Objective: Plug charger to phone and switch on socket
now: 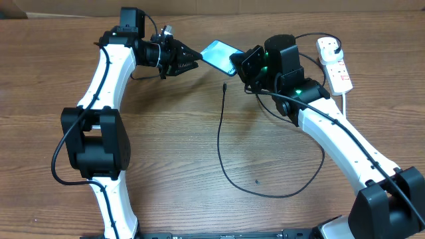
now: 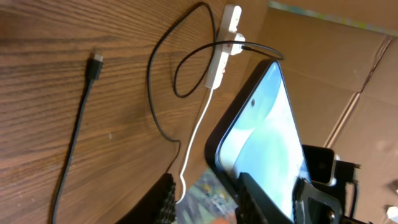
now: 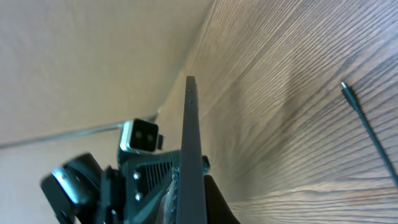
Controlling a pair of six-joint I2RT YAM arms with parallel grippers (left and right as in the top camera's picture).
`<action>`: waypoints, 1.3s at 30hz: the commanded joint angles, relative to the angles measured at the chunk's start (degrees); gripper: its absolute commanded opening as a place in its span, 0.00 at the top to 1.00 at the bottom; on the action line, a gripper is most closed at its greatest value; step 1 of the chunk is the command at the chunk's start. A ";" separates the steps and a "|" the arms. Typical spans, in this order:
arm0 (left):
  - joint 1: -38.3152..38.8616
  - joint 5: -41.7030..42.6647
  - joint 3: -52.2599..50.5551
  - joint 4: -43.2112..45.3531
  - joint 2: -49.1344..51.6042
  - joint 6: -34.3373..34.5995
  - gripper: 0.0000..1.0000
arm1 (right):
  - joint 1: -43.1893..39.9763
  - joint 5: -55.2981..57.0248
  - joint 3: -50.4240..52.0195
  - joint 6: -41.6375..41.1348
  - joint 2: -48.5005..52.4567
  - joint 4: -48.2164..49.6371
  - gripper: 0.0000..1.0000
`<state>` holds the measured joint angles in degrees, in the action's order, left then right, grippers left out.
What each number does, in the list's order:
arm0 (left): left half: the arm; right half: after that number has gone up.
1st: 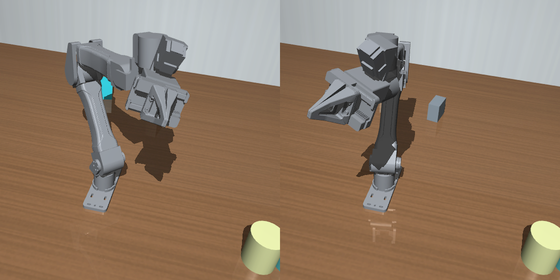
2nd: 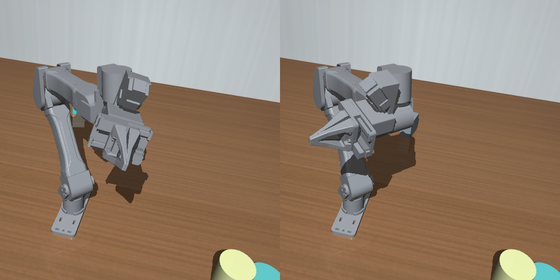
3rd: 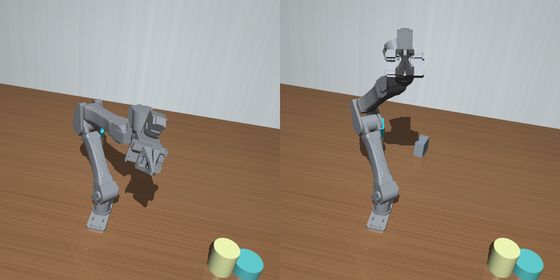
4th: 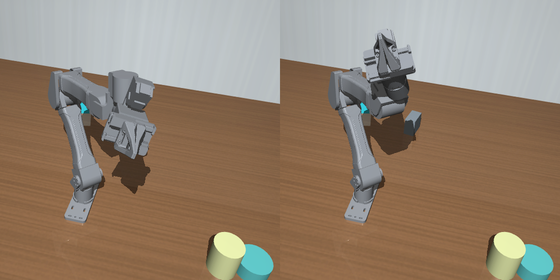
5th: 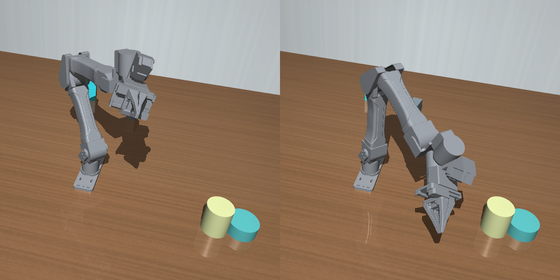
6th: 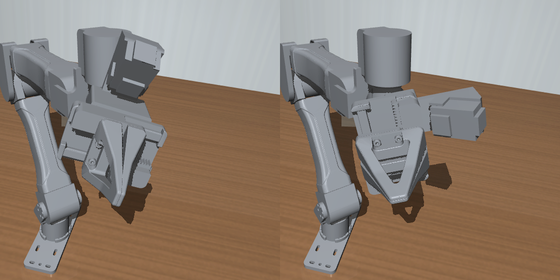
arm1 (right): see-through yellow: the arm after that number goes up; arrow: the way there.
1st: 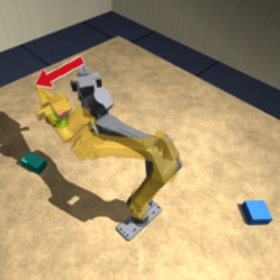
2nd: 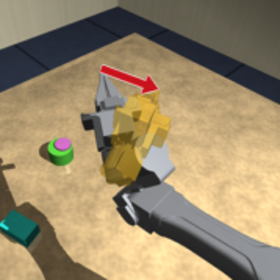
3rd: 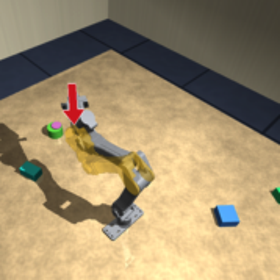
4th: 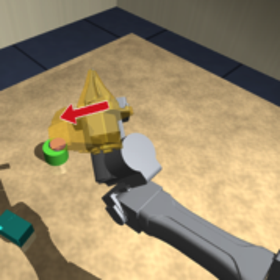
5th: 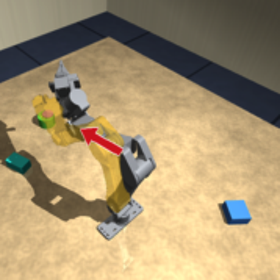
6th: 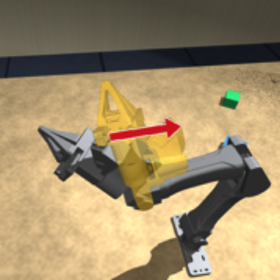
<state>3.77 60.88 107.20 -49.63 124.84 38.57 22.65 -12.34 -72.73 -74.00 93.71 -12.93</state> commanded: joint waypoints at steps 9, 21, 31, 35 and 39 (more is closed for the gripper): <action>3.30 3.82 0.33 6.12 -1.22 13.94 0.71 | 0.59 0.74 -1.60 -16.15 0.15 8.22 0.96; 6.12 1.73 0.33 20.09 -1.22 25.79 0.75 | 2.05 0.70 -1.60 -20.59 0.28 8.52 0.96; 6.49 -1.57 0.33 27.45 -1.22 33.14 0.83 | 2.75 0.79 -1.60 -20.79 0.28 7.74 0.96; 7.37 -2.89 0.33 28.61 -1.22 34.95 0.83 | 3.63 1.84 -1.60 -20.76 0.28 7.72 0.96; 8.20 -4.50 0.33 28.94 -1.22 36.65 0.82 | 4.72 3.41 -1.60 -20.76 0.28 7.74 0.96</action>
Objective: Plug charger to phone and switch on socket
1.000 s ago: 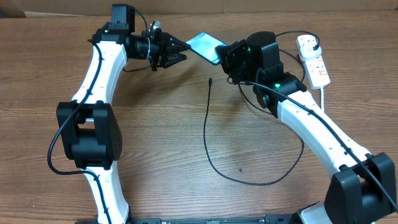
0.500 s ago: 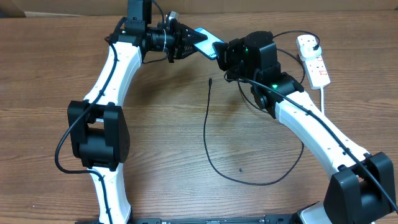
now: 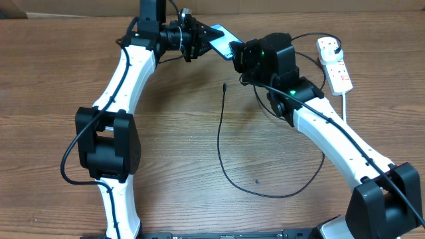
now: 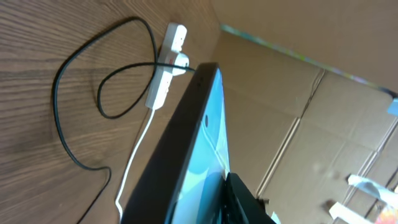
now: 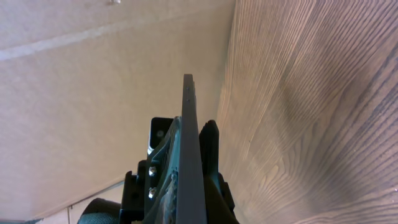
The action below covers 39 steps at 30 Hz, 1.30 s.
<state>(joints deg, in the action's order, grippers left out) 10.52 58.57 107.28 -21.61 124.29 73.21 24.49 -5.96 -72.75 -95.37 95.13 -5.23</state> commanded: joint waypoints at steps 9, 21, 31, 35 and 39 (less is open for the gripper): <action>1.97 -4.07 0.24 4.72 -0.68 6.58 0.66 | 3.58 -3.41 -1.57 2.08 -1.11 -1.70 0.96; 2.25 -0.02 0.24 13.53 -0.68 10.19 0.67 | 5.25 -4.83 -1.57 5.68 -1.11 -0.44 0.96; 2.36 1.29 0.24 13.55 -0.68 18.80 0.86 | 6.03 -4.81 -1.57 5.86 -1.11 -0.44 0.96; 2.36 1.29 0.24 13.55 -0.68 18.80 0.89 | 6.60 -4.76 -1.57 5.86 -1.11 -0.44 0.96; 2.38 1.27 0.24 13.55 -0.68 18.80 0.94 | 6.73 -4.74 -1.57 5.86 -1.11 -0.46 0.96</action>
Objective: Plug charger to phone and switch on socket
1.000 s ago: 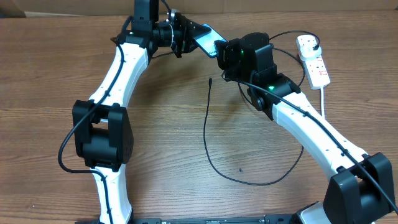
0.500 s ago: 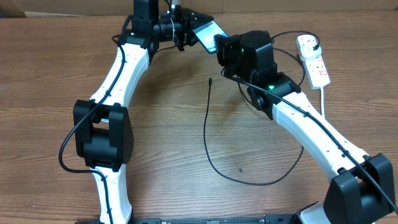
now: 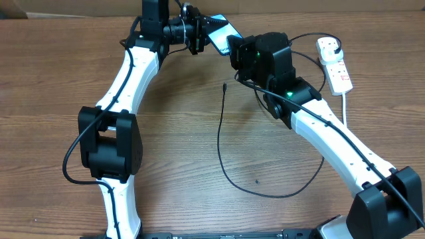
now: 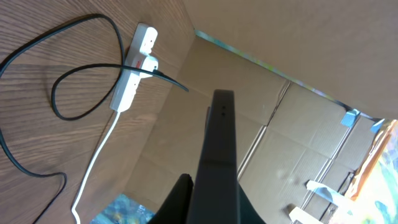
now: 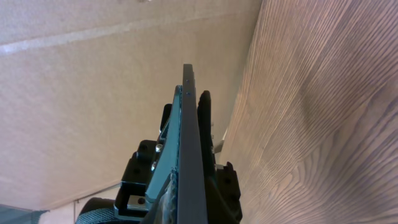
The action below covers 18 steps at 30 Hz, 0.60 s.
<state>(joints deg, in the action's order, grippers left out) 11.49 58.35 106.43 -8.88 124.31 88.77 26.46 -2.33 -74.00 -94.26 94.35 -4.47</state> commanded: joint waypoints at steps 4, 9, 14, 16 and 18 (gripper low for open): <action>1.40 1.51 1.09 0.83 -0.70 4.02 0.96 | 4.76 -8.37 -0.33 4.74 -0.33 -1.25 0.96; 1.40 1.46 1.09 0.83 -0.70 4.11 0.96 | 4.76 -8.35 -0.33 4.74 -0.33 -1.64 0.96; 1.40 1.29 1.09 0.83 -0.70 4.04 0.96 | 4.76 -8.17 -0.33 4.79 -0.33 -1.68 0.79; 1.33 1.25 1.09 0.85 -0.70 4.02 0.96 | 4.76 -7.76 -0.33 4.85 -0.33 -2.16 0.66; 1.27 1.27 1.09 0.83 -0.70 4.02 0.96 | 4.66 -7.56 -0.33 5.99 -0.33 -2.25 0.58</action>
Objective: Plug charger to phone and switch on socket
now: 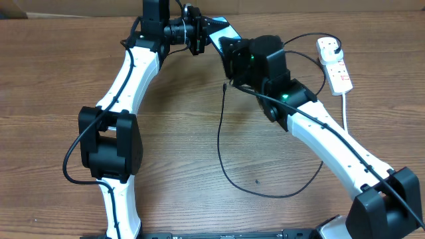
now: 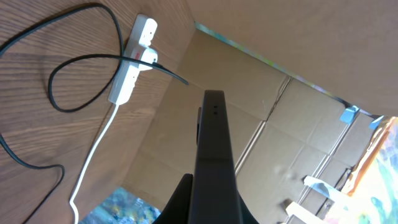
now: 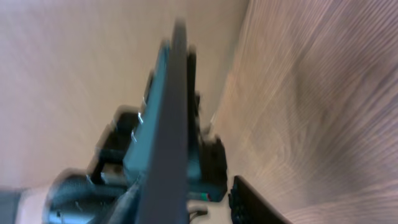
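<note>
The phone (image 1: 222, 26) is lifted over the table's far edge, edge-on between the fingers of my left gripper (image 1: 206, 34), which is shut on it. In the left wrist view the phone (image 2: 213, 149) rises as a dark slab out of the left gripper (image 2: 208, 196). My right gripper (image 1: 229, 54) sits just right of and below the phone. In the blurred right wrist view the phone (image 3: 171, 124) stands apart from one of the fingers (image 3: 261, 199), so that gripper is open. The cable's free plug (image 1: 226, 85) lies on the table. The white power strip (image 1: 335, 63) holds the charger (image 1: 330, 45).
The black cable (image 1: 222, 159) loops across the wooden table (image 1: 166, 166) from the strip toward the front and back to the middle. Cardboard walls (image 2: 280, 93) stand behind the far edge. The strip's white lead (image 1: 346, 106) runs toward the front right.
My right gripper has opened off the phone and shifted a little to the left. The phone stays in my left gripper at the same spot over the far edge.
First my right gripper held the phone above the table's back, with the left fingers around its other end. Then both grippers were on it nearer the far edge, the phone turning edge-on. Now only the left holds it.
</note>
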Controlling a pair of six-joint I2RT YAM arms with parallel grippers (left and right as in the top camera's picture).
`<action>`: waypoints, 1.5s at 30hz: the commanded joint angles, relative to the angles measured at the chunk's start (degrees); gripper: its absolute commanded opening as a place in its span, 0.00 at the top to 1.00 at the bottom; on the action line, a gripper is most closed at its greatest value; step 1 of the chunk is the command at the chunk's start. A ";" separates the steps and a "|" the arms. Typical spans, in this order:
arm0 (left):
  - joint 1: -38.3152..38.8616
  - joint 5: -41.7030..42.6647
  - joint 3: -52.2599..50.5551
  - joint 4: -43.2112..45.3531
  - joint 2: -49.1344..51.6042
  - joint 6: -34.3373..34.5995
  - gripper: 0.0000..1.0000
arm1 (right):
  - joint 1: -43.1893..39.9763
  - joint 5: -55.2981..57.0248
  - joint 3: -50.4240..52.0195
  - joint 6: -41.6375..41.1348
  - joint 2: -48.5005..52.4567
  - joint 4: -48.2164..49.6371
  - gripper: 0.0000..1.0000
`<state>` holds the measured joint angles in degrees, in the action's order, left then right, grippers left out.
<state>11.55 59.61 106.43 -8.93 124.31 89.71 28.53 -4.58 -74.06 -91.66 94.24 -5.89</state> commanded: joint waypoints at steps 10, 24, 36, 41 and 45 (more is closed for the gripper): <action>-0.83 0.31 1.09 0.83 -0.70 0.04 0.96 | -2.29 -7.28 -0.26 12.20 -0.26 -2.97 0.47; -8.02 7.45 1.09 -0.28 -0.70 -7.17 0.96 | -13.29 -19.98 -0.28 33.92 -0.26 -9.84 0.47; -9.66 24.74 1.09 -0.24 -0.70 -3.74 0.96 | -12.74 -10.95 -10.67 55.23 0.13 -36.37 0.48; -11.15 27.67 1.09 -0.22 -0.70 -8.02 0.96 | -11.10 -5.31 -21.75 62.38 5.90 -49.64 0.54; -13.68 26.67 1.07 -0.26 -0.68 -12.31 0.96 | -8.33 -2.78 -25.20 64.17 11.82 -50.56 0.60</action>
<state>0.69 83.83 106.43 -9.39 124.38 82.32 17.65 -11.70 -97.06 -32.21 100.29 -56.47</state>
